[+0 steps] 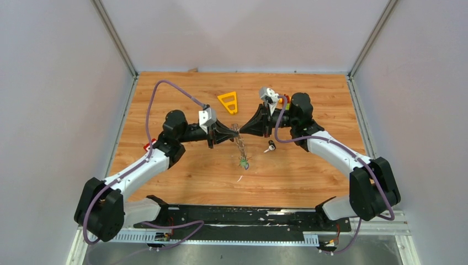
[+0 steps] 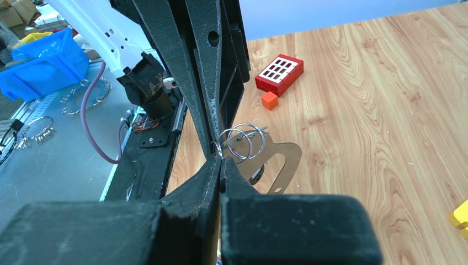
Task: Put the keys on the keyring
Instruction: Adjust the keyring.
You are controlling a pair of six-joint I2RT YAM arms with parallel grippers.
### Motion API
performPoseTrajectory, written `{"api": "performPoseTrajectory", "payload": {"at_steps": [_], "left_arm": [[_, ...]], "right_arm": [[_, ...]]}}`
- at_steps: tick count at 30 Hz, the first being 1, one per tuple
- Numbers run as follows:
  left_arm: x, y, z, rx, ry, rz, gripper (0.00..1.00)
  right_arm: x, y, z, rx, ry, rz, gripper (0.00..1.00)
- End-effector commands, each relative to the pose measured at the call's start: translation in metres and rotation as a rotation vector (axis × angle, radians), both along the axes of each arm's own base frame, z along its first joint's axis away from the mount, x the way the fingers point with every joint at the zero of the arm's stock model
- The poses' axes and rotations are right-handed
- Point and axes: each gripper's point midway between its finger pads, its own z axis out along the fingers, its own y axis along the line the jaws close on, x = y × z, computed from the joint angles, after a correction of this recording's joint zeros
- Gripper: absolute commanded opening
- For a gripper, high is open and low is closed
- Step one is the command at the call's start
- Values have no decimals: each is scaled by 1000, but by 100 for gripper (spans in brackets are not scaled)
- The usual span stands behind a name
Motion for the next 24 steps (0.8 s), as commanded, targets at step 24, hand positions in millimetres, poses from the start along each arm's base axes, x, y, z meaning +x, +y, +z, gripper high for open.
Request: {"api": "performPoseTrajectory", "payload": {"at_steps": [24], "left_arm": [[-11,6,28,-214,-194,23,25]], "right_arm": [[3,3,3,44,30,-35,0]]}}
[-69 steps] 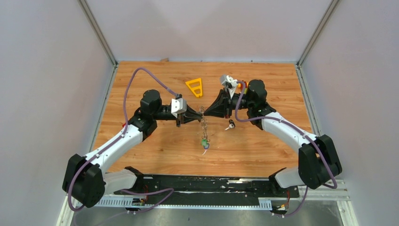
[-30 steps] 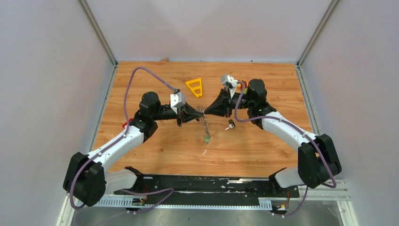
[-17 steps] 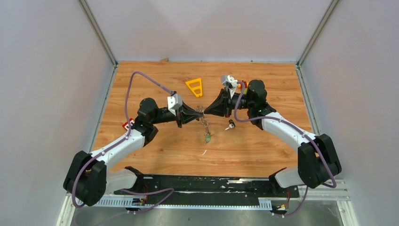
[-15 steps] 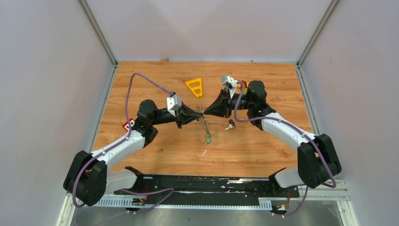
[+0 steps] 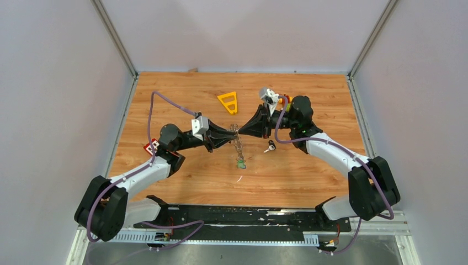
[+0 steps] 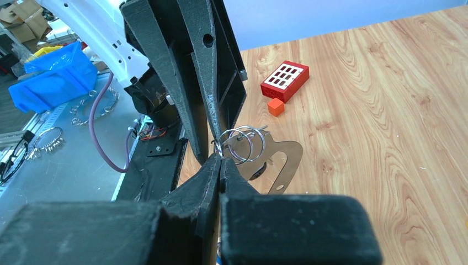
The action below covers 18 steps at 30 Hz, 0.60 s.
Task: Put the keys on the keyring
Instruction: Adjust the keyring.
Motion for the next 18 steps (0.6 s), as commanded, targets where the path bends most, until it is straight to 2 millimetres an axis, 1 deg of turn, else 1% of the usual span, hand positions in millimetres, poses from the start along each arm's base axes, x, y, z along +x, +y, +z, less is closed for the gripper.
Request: {"api": "performPoseTrajectory", "payload": {"at_steps": [1,8,12,16,18], "left_arm": [[-5,1,23,-63,-106,-7,25],[-9,1,24,-76,-125,-17,27],[-6,2,24,-83,-126,0,29],[-1,1,29,-97,-95,17,27],[3,1,30,-101,-76,35,24]], "right_arm": [[5,1,1,13,-6,-23,0],[6,1,0,9,-5,-26,0],[6,1,-1,6,-15,-27,0],[7,1,-2,0,-23,-35,0],[9,1,-3,-5,-24,-41,0]]}}
